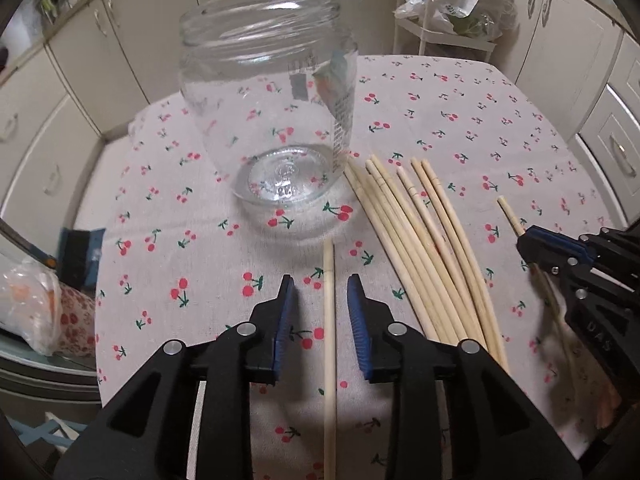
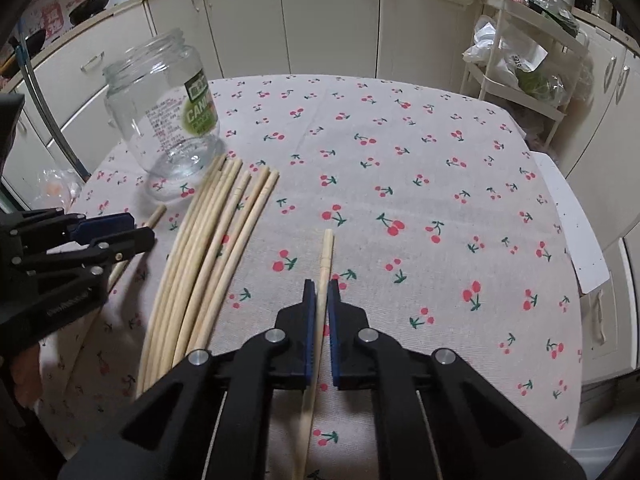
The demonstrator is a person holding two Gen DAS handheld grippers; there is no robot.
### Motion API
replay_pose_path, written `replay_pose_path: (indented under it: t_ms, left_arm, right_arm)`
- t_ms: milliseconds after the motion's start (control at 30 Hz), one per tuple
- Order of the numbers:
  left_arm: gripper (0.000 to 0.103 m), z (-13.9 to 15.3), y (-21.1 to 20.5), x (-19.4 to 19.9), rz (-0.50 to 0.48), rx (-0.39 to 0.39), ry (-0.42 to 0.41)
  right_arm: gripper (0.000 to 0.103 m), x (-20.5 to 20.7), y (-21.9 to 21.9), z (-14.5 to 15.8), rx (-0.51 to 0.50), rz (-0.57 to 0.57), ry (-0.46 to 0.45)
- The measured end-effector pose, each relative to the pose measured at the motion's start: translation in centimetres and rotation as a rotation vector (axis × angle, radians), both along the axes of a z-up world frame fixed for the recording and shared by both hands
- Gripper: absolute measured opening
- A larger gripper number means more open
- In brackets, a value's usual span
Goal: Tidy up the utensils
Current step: 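Close the right gripper on one wooden chopstick while the left gripper grasps another, then lift both held chopsticks and carry them above the glass jar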
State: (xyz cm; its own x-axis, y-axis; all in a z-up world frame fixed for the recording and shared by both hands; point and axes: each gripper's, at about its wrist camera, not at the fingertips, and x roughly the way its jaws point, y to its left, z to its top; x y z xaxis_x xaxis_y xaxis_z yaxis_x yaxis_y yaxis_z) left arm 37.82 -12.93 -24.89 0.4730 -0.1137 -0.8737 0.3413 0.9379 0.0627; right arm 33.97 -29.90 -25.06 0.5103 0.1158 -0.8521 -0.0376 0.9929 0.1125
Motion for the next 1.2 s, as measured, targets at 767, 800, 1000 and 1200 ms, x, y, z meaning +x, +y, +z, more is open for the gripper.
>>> replay_pose_path:
  t_ms: [767,800,1000,1200]
  left_arm:
    - [0.005,15.0,6.5,-0.8,0.023,-0.428,-0.408]
    - [0.005,15.5,6.4,-0.3,0.022,-0.439,-0.422]
    - [0.005,17.5,6.3,2.1,0.043,-0.520,-0.481]
    - [0.005,18.5,6.2,4.3,0.079,-0.585,-0.553]
  right_arm:
    - [0.006,-1.1,-2.1,5.2,0.450,-0.087,-0.276]
    - [0.006,-0.9,-2.1,5.4,0.452,-0.089,-0.285]
    - [0.006,0.1,-2.1,7.1,0.467,-0.104,-0.357]
    - [0.006,2.2,-1.8,10.2,0.478,-0.132,-0.480]
